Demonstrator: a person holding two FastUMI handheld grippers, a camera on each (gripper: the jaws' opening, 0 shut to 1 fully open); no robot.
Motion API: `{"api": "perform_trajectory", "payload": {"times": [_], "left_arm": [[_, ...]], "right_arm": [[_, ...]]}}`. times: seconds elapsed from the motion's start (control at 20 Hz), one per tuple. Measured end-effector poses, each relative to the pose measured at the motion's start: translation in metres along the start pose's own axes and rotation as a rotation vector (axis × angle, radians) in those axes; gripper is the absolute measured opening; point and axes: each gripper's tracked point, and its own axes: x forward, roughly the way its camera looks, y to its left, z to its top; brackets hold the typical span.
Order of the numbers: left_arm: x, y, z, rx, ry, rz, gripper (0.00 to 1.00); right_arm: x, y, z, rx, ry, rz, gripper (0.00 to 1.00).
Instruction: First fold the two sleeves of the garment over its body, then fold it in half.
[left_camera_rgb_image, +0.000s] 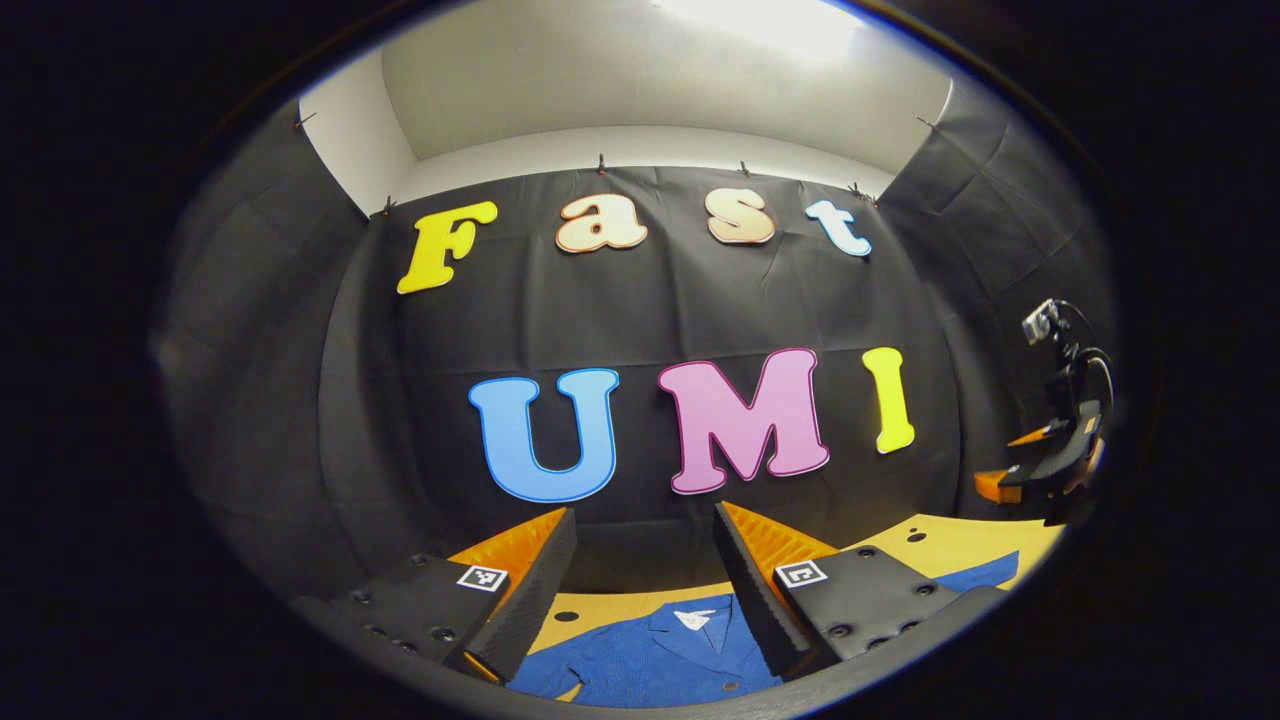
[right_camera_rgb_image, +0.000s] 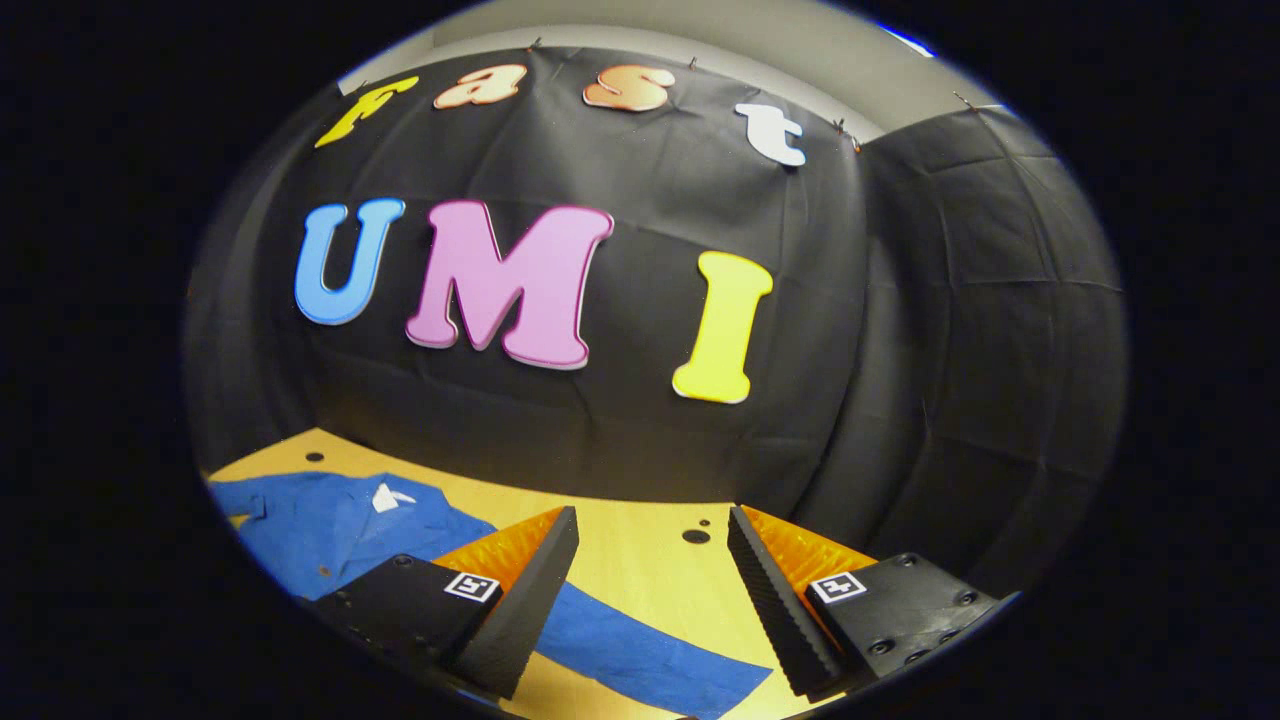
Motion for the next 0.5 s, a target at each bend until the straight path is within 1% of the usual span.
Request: {"api": "perform_trajectory", "payload": {"times": [0.15,0.25,0.35,0.5], "left_arm": [[0.001,-0.01,-0.006,0.006,0.02,0.021,0.8],[0.0,-0.017,-0.012,0.01,0.041,0.034,0.8],[0.001,-0.025,-0.014,0.013,0.055,0.047,0.8],[0.004,-0.036,-0.022,0.021,0.077,0.058,0.8]], "right_arm": [[0.014,-0.014,-0.053,0.016,0.144,0.01,0.96],[0.023,-0.022,-0.084,0.031,0.204,0.024,0.97],[0.031,-0.032,-0.109,0.022,0.257,0.022,0.96],[0.036,-0.045,-0.157,0.003,0.383,0.024,0.97]]}}
